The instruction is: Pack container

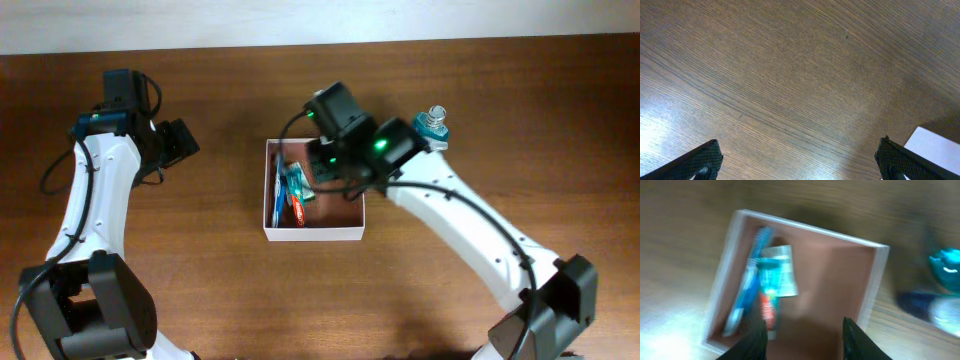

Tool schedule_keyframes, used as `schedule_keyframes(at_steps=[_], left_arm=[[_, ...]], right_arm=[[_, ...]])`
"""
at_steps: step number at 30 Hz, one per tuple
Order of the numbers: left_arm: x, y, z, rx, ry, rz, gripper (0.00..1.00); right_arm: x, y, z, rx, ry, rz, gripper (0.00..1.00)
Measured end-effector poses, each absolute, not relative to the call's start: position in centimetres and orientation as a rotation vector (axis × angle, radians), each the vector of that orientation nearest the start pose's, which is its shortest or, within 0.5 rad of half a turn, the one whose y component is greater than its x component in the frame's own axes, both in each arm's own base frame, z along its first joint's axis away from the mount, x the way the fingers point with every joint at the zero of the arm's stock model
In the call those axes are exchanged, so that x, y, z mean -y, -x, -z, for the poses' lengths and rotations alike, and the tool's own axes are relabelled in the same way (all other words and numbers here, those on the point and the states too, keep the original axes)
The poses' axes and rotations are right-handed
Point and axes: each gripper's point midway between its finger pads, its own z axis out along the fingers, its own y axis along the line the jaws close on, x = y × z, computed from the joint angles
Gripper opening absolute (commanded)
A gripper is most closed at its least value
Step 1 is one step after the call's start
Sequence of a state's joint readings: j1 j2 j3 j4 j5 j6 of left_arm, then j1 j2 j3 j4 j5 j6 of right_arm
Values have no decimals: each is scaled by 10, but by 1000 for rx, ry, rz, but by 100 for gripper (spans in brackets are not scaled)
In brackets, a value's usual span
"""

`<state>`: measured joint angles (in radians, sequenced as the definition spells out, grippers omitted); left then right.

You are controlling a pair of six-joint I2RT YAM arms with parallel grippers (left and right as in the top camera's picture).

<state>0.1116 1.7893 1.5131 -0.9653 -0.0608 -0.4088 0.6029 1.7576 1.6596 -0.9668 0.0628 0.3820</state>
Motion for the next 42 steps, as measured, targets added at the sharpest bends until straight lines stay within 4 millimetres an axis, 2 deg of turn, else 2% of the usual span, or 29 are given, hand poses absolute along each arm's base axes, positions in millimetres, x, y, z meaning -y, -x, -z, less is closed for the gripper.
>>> schedule_keyframes(at_steps=[2,7,9,25,33,37,39,42], left_arm=[[-56,-405,-130,-2709,736,-16,99],[-56,-405,-130,-2709,736,-16,99],[-56,-405,-130,-2709,736,-16,99],[-56,-405,-130,-2709,736,-15,99],[-56,-405,-130,-2709,736,-16,100],[-56,-405,-130,-2709,736,-16,99],[-56,-405,-130,-2709,736,-16,99],[-56,-405,-130,-2709,736,-16,100]], right_arm=[[-212,-372,-189,-2684,200,-196,42],[-159,-374,-180,-2769,58,-91,43],[-147,-373,-178,-2789,28,-64,43],[-104,-379,-178,-2781,-62,112,54],[-64,-385,-178,-2783,-195,156,63],[-57,-386,-178,-2785,-224,153,67],[-59,-387,-177,-2786,-225,138,74],[-62,-390,-174,-2777,-227,112,77]])
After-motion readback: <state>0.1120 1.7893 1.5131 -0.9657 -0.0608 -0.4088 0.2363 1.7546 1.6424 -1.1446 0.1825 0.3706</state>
